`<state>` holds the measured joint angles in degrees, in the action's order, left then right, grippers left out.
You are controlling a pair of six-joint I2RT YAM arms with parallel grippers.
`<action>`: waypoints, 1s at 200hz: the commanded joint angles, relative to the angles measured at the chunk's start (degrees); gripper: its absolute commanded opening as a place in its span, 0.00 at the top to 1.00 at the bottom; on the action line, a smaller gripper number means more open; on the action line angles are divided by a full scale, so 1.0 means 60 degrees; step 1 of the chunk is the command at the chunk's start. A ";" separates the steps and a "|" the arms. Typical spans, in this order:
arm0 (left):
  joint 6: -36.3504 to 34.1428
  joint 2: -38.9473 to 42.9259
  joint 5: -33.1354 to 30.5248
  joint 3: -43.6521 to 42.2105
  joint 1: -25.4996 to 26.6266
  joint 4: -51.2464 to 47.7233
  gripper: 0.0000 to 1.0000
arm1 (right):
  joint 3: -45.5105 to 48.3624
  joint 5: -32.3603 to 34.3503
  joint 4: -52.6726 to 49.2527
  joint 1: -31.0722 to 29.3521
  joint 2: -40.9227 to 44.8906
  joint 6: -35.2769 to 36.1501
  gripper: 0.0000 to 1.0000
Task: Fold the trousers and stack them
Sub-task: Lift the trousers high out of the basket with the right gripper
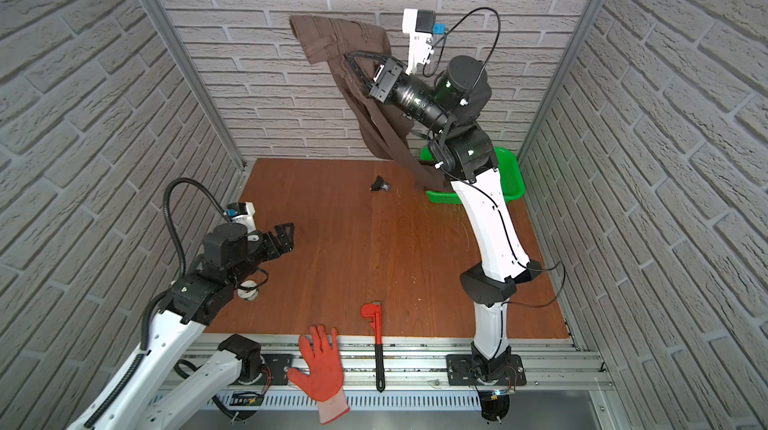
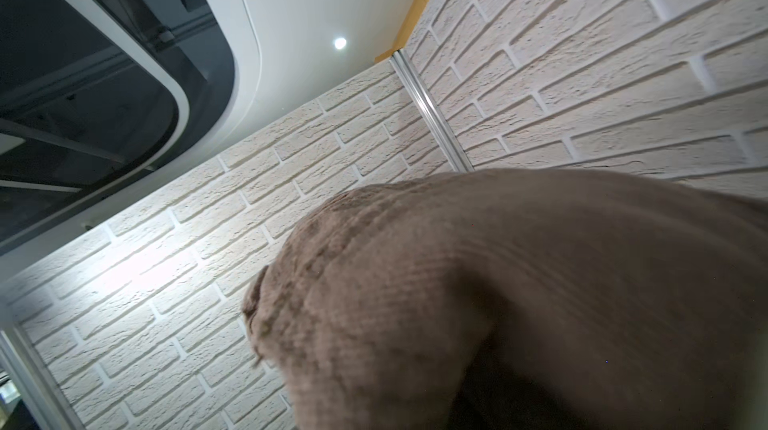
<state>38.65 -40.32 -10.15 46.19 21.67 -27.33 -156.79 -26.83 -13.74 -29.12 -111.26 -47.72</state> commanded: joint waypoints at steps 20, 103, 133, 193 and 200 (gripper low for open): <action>0.0140 0.0719 0.0066 -0.0759 0.0080 0.2070 0.02 | -0.0708 0.0969 0.4435 -0.0461 0.0688 -0.0678 0.94; 0.0213 0.1310 -0.0179 -0.1322 0.0080 0.2446 0.02 | -0.0631 0.1828 0.4564 -0.0639 0.0679 -0.0984 0.95; 0.0240 0.1372 -0.0183 -0.1479 0.0105 0.2447 0.02 | -0.0645 0.1827 0.4935 -0.0676 0.0286 -0.1344 0.95; 0.0238 0.1959 -0.0437 -0.1924 0.0101 0.2214 0.02 | -0.0041 0.1101 0.4813 -0.0981 -0.0649 -0.1959 0.94; 0.0225 0.2035 -0.0475 -0.1942 0.0107 0.2154 0.02 | 0.0234 0.0983 0.4768 -0.0991 -0.0723 -0.2013 0.94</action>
<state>39.75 -30.04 -11.07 35.38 21.93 -15.90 -158.43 -18.85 10.37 -34.52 -113.99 -57.41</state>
